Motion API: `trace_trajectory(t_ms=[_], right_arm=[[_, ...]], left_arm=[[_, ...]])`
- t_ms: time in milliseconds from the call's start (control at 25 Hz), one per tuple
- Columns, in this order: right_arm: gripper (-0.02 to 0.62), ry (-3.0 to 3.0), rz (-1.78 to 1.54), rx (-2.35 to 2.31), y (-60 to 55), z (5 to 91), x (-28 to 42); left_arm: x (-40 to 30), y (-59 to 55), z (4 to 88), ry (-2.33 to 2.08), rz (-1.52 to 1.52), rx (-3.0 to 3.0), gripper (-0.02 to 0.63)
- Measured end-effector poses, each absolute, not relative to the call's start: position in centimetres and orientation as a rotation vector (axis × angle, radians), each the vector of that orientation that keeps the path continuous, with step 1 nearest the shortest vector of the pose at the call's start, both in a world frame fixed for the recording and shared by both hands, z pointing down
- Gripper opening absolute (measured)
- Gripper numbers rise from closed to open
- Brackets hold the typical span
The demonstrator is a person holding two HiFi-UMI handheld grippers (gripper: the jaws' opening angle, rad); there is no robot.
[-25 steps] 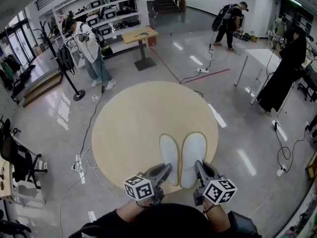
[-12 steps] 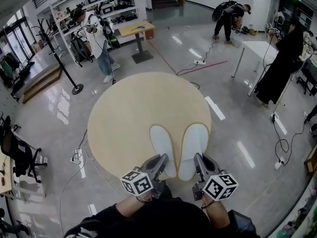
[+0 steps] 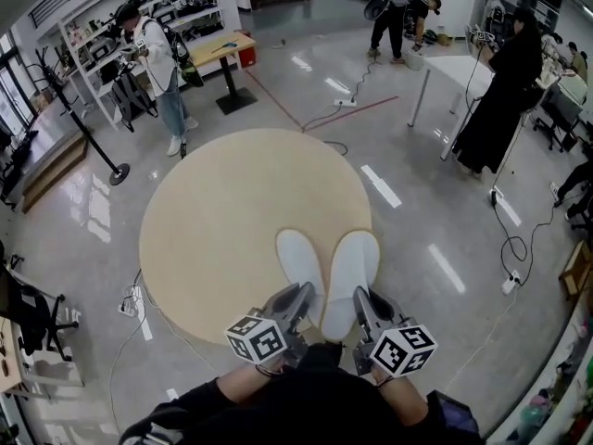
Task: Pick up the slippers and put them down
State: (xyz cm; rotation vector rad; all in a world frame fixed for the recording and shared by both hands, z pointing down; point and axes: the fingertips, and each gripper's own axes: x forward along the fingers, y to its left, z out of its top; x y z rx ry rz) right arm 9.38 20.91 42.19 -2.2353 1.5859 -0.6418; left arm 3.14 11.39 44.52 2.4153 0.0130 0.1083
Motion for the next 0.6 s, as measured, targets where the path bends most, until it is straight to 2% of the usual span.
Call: trace_trajectory(t_ms=[240,600], right_arm=[[0.032,1.594,-0.671,-2.272,19.8,41.8,10.6],[0.032,1.705,-0.75,-2.328,16.1,45.6,20.1]], left_arm=[[4.0,10.6,43.6,0.01,0.13,2.373,0.032],[14.2,6.7,48.0,-0.065,0.122,2.316,0.031]])
